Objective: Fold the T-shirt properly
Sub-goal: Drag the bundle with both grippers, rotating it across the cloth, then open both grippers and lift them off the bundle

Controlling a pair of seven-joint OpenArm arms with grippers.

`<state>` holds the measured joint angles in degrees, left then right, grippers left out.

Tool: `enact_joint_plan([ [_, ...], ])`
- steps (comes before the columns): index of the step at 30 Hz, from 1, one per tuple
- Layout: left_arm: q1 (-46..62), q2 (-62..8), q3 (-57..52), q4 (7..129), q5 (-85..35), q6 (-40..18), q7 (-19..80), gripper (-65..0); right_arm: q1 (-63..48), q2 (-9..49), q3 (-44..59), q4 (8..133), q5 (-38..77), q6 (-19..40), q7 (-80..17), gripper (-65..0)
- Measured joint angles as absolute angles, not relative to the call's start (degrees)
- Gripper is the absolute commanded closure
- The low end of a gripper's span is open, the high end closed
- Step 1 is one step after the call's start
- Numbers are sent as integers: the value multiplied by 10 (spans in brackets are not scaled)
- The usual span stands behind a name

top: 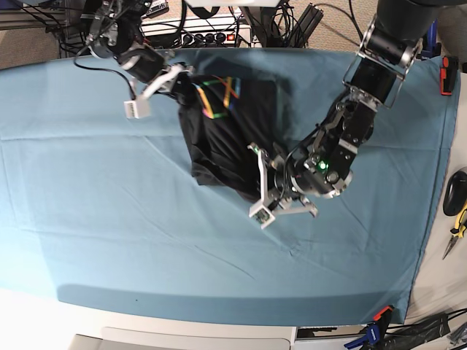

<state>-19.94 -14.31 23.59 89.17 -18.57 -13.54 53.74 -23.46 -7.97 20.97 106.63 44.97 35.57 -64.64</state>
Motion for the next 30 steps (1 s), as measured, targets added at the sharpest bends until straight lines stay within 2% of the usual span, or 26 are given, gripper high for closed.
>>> enact_joint_plan([
  [3,-204,-143,236,892,-173,-127,541,-2,-235,-80,186,1066,448,356,-649,-110],
  [6,-208,-143,236,892,-165,-119,539,-217,-237,-79,173,1066,441,356,-660,-123],
  [8,-209,-145,236,892,-161,-117,540,-300,-235,-79,173,1066,430,356,-660,-123],
  [15,-209,-184,235,892,-161,-116,555,-304,-192,-65,230,1066,394,356,-655,-123],
  [21,-208,-221,235,892,-172,-116,559,-303,-155,-38,289,1066,411,356,-645,-123],
  [25,-209,-224,235,892,-181,-116,559,-303,-156,-35,283,1066,418,356,-673,-161],
  [30,-209,-224,235,892,-191,-116,559,-303,-172,-35,222,1066,418,356,-679,-164],
])
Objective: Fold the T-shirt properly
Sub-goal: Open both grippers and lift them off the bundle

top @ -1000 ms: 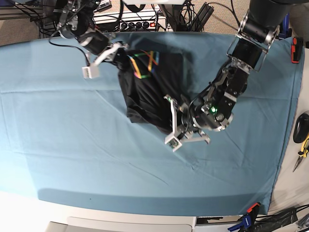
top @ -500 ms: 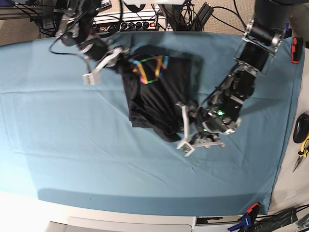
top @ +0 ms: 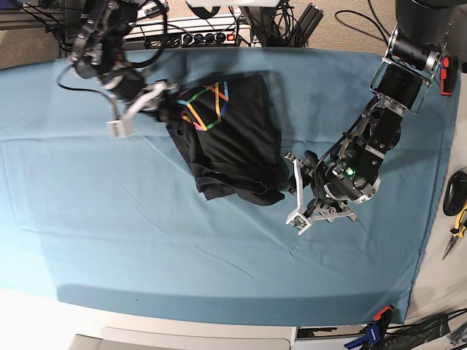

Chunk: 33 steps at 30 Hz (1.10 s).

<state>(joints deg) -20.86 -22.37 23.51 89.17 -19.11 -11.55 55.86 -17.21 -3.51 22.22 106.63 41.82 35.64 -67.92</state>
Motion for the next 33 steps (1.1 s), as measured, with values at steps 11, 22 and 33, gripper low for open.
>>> enact_joint_plan([
  [11,-203,-257,231,892,-210,-116,582,-303,-145,-8,249,1174,360,356,-676,-166],
  [22,-177,-262,228,892,-232,-116,587,-303,-104,8,262,1162,290,357,-608,-308],
  [33,-117,-262,220,902,-216,-108,554,-303,15,19,196,949,360,357,-636,-338],
])
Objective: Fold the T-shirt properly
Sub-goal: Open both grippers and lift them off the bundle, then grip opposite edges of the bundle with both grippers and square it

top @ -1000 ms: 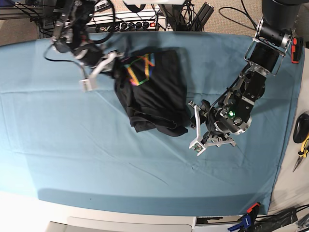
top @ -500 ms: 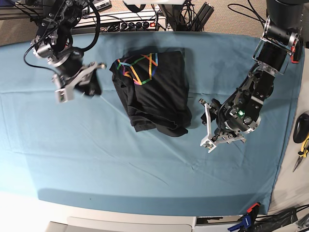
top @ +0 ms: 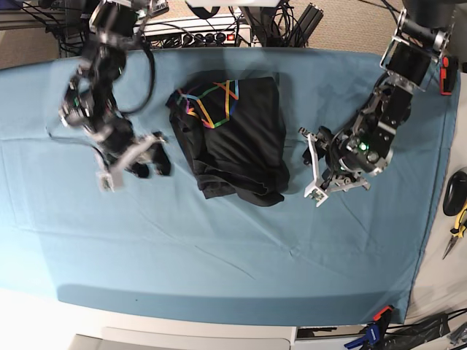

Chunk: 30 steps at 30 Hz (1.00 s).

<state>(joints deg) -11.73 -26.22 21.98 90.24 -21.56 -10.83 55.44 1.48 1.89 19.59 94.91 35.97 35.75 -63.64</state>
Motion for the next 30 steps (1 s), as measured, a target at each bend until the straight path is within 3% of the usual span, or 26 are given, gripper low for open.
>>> enact_joint_plan([
  [8,-97,-263,186,905,-255,-110,559,-303,150,21,171,769,427,357,-708,-337],
  [16,-37,-263,8,898,-461,-212,648,-302,237,25,136,607,467,357,-789,-337],
  [21,26,-262,-76,894,-571,-254,674,-303,240,25,131,588,468,357,-791,-337],
  [30,90,-204,-86,900,-627,-258,653,-327,243,25,131,588,449,357,-792,-337],
])
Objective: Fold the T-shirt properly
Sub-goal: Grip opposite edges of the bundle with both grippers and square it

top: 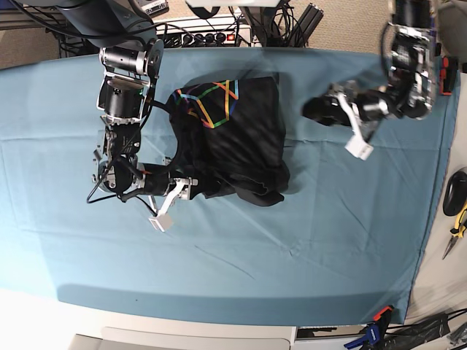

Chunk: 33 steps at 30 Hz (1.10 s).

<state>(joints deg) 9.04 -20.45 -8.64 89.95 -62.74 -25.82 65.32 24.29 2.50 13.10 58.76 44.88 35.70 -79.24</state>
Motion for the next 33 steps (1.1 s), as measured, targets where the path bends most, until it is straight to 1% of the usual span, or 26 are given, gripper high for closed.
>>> enact_joint_plan([
  [7,104,-161,-85,900,-640,-258,660,-326,243,25,131,588,435,358,-779,-337],
  [13,135,-157,-85,904,-652,-267,649,-326,244,25,131,588,426,359,-770,-337],
  [19,143,-154,-83,905,-650,-271,644,-326,244,26,131,588,425,359,-768,-337],
  [28,135,-116,-15,911,-598,-271,615,-326,242,27,131,588,425,359,-765,-335],
  [30,133,-113,-10,912,-594,-271,615,-326,242,27,131,588,425,359,-765,-323],
  [31,133,-113,-9,911,-594,-271,615,-326,242,27,131,588,423,359,-765,-307],
  [33,133,-113,-9,912,-594,-271,615,-326,242,27,131,588,418,359,-765,-246],
])
